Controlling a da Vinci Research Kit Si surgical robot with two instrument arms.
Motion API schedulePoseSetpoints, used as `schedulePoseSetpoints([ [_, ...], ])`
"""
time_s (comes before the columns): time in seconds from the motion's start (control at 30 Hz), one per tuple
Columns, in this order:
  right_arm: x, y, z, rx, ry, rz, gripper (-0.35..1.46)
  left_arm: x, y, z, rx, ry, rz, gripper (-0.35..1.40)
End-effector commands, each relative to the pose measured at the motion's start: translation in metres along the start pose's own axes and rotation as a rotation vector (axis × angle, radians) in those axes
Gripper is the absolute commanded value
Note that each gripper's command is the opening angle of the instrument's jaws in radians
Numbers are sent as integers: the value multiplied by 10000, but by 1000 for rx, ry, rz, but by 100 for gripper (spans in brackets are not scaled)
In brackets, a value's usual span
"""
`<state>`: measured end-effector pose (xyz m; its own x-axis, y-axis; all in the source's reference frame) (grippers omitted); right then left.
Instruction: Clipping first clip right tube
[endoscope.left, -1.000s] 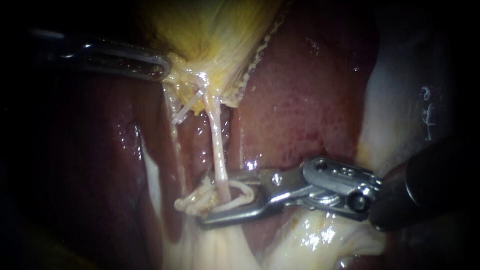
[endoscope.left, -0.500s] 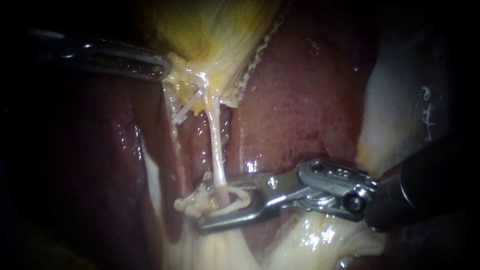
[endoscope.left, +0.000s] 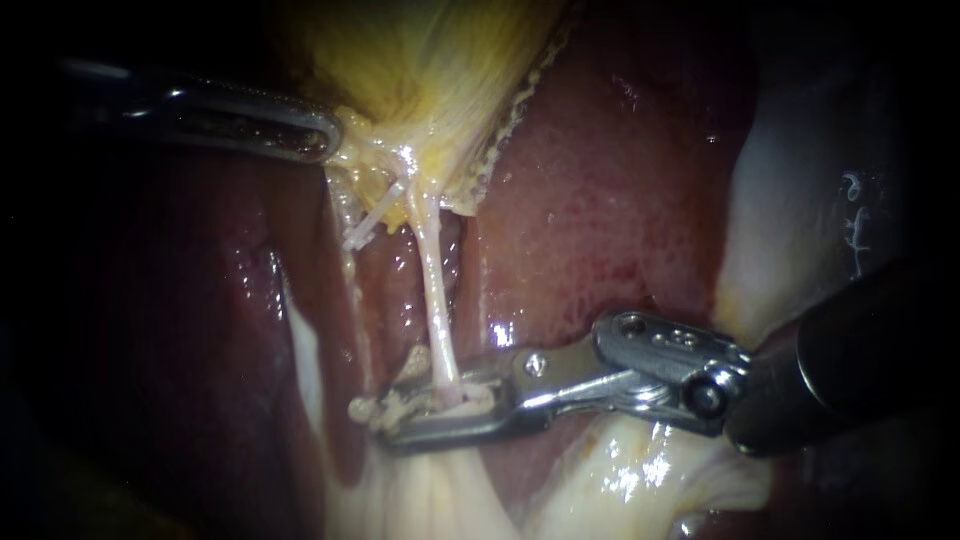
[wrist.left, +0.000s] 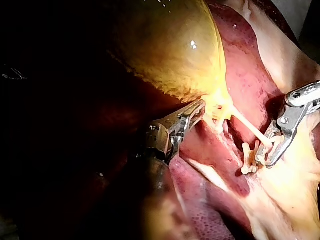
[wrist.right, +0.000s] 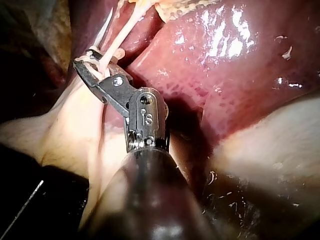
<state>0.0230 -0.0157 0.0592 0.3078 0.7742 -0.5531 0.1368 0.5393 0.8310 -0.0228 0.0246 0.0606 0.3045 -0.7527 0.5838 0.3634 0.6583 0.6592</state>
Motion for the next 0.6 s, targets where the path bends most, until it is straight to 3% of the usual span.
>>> schedulePoseSetpoints([
  [0.03, 0, 0, 0, 1, -1, 4, -16, 0, 0, 0, 1, 0, -2, -35],
  [0.2, 0, 2, -1, 9, -7, 8, -35, 1, 0, 1, 1, 0, -2, -35],
  [0.6, 4, 8, -5, 16, -9, 10, -35, 2, 0, 1, 1, 0, -1, -35],
])
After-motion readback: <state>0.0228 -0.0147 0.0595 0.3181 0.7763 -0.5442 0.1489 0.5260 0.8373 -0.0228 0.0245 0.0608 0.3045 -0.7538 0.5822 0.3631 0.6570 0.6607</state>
